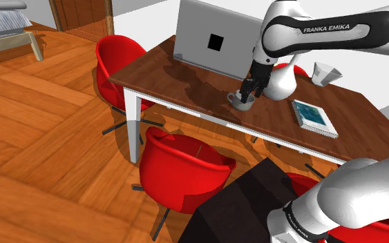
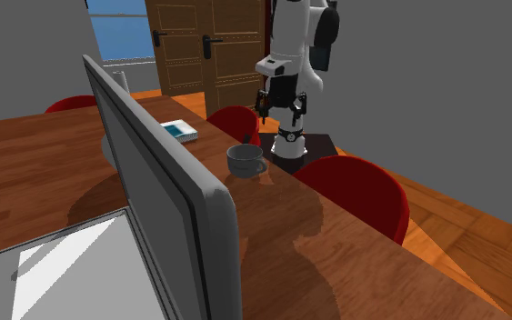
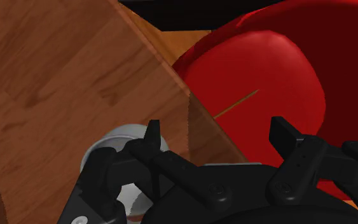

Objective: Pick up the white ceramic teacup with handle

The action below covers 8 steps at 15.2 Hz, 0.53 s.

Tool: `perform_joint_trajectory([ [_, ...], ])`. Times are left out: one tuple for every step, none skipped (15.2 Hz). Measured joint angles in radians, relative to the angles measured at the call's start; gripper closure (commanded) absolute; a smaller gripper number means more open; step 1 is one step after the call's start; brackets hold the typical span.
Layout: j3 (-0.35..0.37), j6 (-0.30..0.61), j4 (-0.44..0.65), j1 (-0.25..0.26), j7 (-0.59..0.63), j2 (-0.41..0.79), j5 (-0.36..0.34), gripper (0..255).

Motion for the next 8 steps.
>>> perform_joint_trajectory([
  [-0.004, 0.020, 0.020, -0.003, -0.003, 0.034, -0.003, 0],
  [-0.011, 0.039, 0.049, -0.008, -0.011, 0.077, -0.006, 0],
  [-0.019, 0.056, 0.068, -0.014, -0.020, 0.108, -0.010, 0],
  [-0.026, 0.079, 0.091, -0.018, -0.026, 0.149, -0.011, 0],
  [-0.029, 0.097, 0.102, -0.021, -0.028, 0.174, -0.013, 0],
  [-0.032, 0.117, 0.125, -0.023, -0.030, 0.211, -0.013, 0],
  [-0.038, 0.124, 0.156, -0.027, -0.039, 0.245, -0.013, 0],
  [-0.040, 0.134, 0.168, -0.029, -0.041, 0.263, -0.013, 0],
])
